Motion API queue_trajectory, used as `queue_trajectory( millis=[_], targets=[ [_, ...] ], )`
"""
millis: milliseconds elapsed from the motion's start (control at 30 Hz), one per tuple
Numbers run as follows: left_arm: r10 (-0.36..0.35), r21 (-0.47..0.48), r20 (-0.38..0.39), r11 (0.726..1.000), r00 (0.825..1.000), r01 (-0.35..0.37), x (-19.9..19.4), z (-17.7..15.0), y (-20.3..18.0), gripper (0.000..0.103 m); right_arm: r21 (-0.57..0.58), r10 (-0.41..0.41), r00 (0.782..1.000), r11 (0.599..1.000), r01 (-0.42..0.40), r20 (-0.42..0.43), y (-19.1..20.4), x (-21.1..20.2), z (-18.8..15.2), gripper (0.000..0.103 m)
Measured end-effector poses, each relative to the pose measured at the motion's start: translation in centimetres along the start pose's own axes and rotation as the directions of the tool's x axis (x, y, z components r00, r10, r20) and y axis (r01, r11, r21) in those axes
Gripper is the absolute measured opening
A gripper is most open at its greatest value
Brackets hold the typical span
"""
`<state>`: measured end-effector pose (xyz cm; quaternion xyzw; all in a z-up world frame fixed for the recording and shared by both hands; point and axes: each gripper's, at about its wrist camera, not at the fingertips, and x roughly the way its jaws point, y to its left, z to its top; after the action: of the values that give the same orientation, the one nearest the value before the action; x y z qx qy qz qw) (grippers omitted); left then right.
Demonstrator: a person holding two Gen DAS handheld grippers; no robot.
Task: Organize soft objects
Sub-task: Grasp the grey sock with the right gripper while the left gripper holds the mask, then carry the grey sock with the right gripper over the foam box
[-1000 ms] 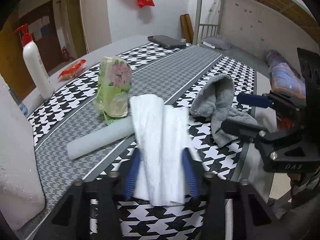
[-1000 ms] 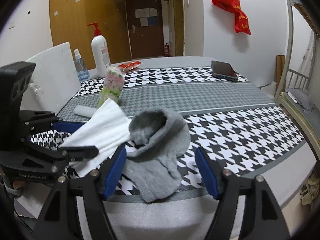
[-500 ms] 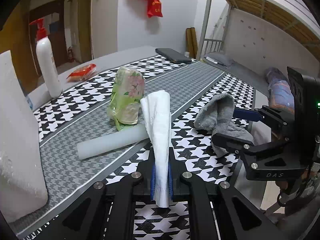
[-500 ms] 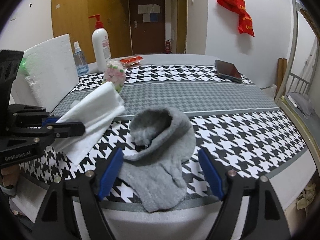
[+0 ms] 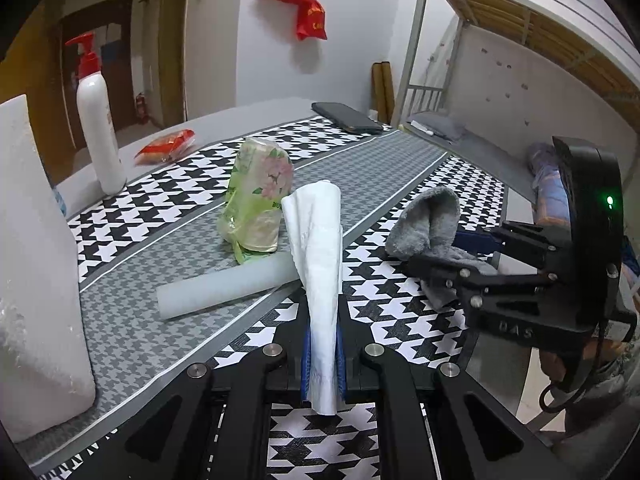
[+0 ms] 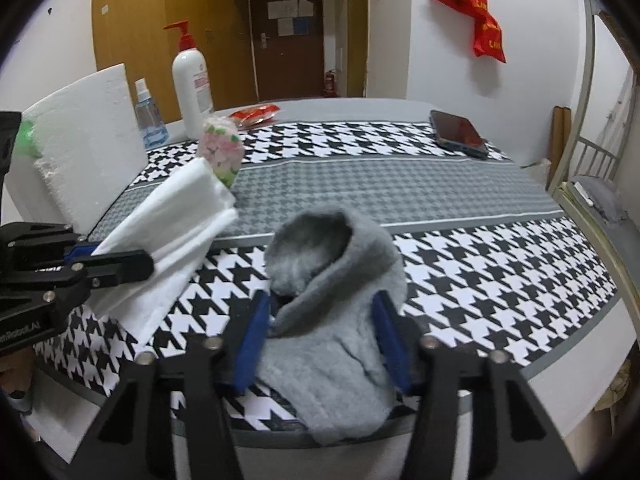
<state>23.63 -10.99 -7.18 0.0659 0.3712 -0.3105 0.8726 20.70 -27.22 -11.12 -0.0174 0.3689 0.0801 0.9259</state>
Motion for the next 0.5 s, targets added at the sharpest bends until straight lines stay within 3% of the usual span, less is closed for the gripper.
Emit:
queue_trajectory(
  millis=[100,200,500],
  targets=[
    [0.002,0.003,0.01,1.0,1.0,-0.002,-0.2,0.0,-0.1,0.011,0.017,-0.002,1.0,1.0,0.002,-0.006,-0.3,-0.1,0.1,0.032],
    [-0.001,0.006,0.026,1.0,1.0,0.001,-0.6,0.0,-0.2,0.011,0.011,-0.003,1.0,1.0,0.003,-0.005,-0.3,-0.2,0.0,0.021],
    [0.003,0.034,0.113,0.999,0.994,-0.007,-3.5,-0.1,-1.4,0.011,0.034,0.007,0.998,0.999,-0.009,0.063,-0.2,-3.3,1.2,0.02]
  ],
)
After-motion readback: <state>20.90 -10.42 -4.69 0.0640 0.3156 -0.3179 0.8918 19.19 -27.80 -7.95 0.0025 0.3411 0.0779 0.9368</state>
